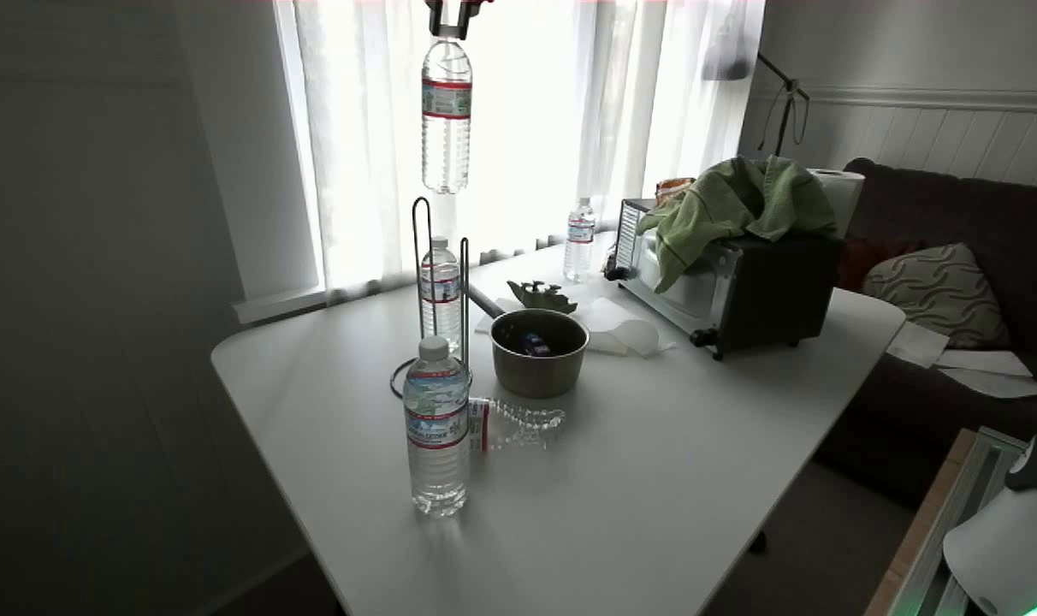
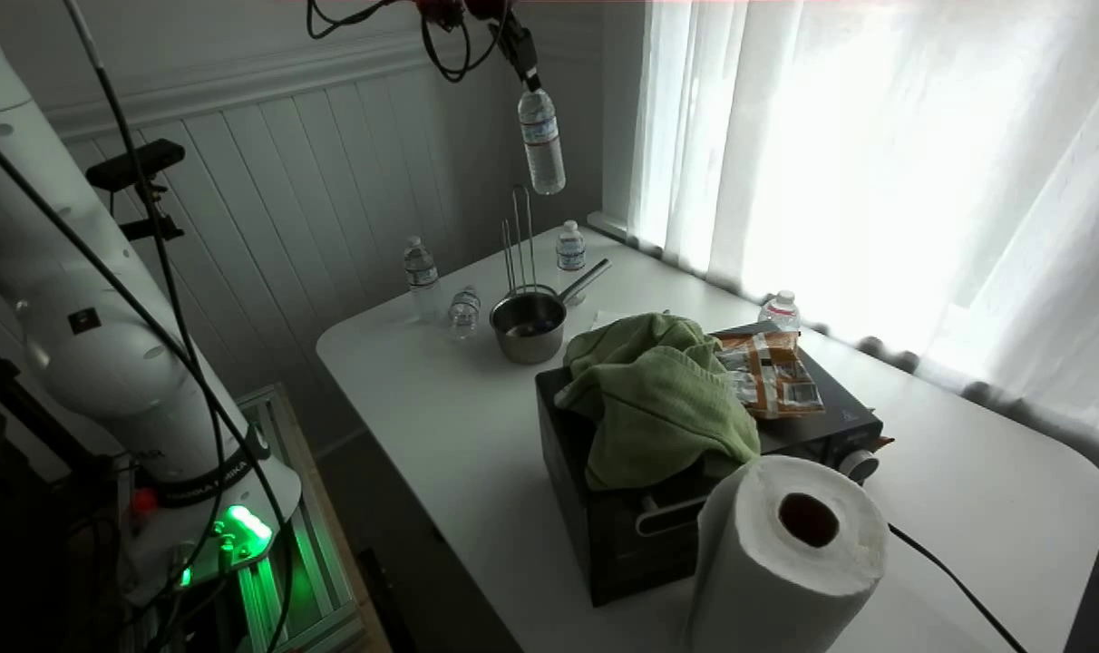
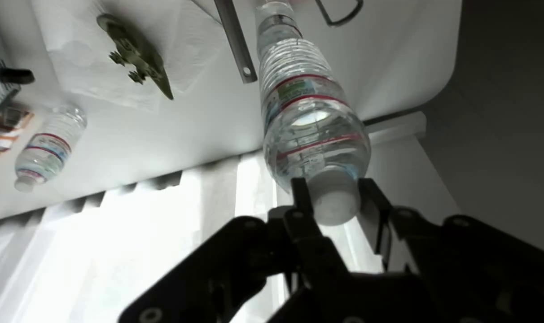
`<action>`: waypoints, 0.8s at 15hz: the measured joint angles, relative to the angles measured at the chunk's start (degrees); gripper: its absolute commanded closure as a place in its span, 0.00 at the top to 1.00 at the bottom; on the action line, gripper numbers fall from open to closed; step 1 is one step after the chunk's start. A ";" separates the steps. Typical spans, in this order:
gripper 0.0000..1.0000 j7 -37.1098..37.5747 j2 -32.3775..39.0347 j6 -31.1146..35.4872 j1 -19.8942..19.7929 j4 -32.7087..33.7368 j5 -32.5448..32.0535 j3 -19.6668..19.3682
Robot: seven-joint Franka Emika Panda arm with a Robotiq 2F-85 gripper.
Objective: Pick up the left water bottle on the right side of the table next to the black oven and move it to the left side of the table
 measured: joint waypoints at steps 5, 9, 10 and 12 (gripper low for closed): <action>0.10 -2.83 2.51 9.78 1.18 -1.84 -0.90 1.44; 0.10 -7.72 6.15 13.52 1.78 -2.80 0.76 1.76; 0.10 -9.97 7.10 14.34 1.91 -3.11 2.11 1.91; 0.31 -14.60 8.71 16.39 2.17 -4.19 5.06 2.34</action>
